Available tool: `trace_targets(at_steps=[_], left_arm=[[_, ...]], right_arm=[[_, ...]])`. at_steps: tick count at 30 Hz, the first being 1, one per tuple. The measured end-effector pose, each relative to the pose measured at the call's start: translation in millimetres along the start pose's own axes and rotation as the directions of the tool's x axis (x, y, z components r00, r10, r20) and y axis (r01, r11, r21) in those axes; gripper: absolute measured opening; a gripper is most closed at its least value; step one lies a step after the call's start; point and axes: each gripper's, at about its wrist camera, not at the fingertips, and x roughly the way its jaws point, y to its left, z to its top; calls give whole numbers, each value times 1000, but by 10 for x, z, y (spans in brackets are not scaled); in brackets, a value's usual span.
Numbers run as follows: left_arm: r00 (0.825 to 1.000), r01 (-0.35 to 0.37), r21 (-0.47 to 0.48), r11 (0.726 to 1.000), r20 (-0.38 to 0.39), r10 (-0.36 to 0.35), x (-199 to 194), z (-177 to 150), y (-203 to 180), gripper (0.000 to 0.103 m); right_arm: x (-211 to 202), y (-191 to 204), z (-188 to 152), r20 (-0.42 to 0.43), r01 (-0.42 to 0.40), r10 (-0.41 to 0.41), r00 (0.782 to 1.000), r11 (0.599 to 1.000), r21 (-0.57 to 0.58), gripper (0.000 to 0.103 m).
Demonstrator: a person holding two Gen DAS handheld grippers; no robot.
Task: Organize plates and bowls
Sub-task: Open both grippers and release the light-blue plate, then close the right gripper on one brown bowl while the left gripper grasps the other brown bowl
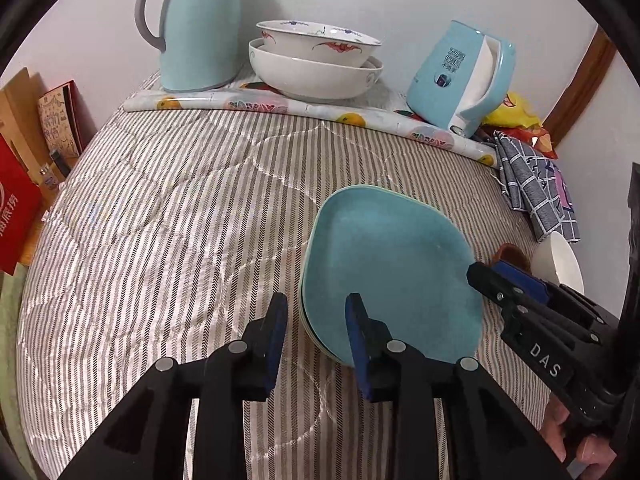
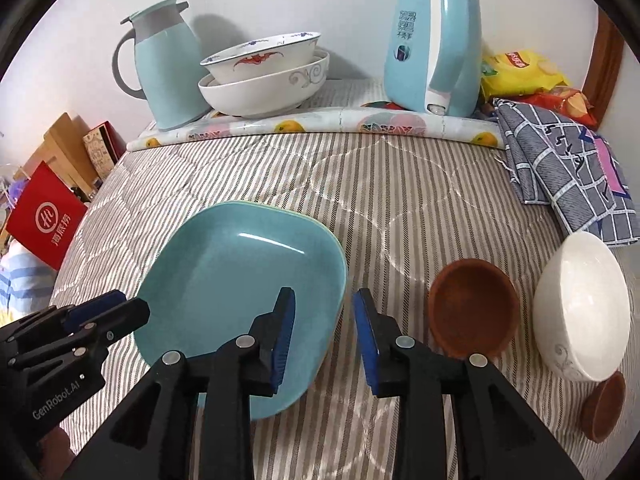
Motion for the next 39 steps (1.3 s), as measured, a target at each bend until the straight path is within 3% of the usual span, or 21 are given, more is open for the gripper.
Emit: trace_targets(at_steps=[4,16,26,39], left_arm=[[1000,-3,9,1000,17,3,-106,-28,-54,28],[997,9,51,999,71,-13,-423,-137,-336,29],[993,11,86,996,115,-21,-624,-226,-644,28],[989,39,140,989,139,-58,-624,-280,-1151,29]], right_arm=[[-140,-37,-64,19,5,-5,1000,1000,9,42],[-753,-253,-268,121,19,-25,992,999,49,53],[-1114,-490,-505,161,55,-67,985,995,78,56],[-1472,-1196,-754,193,132,-174,966,968,212,56]])
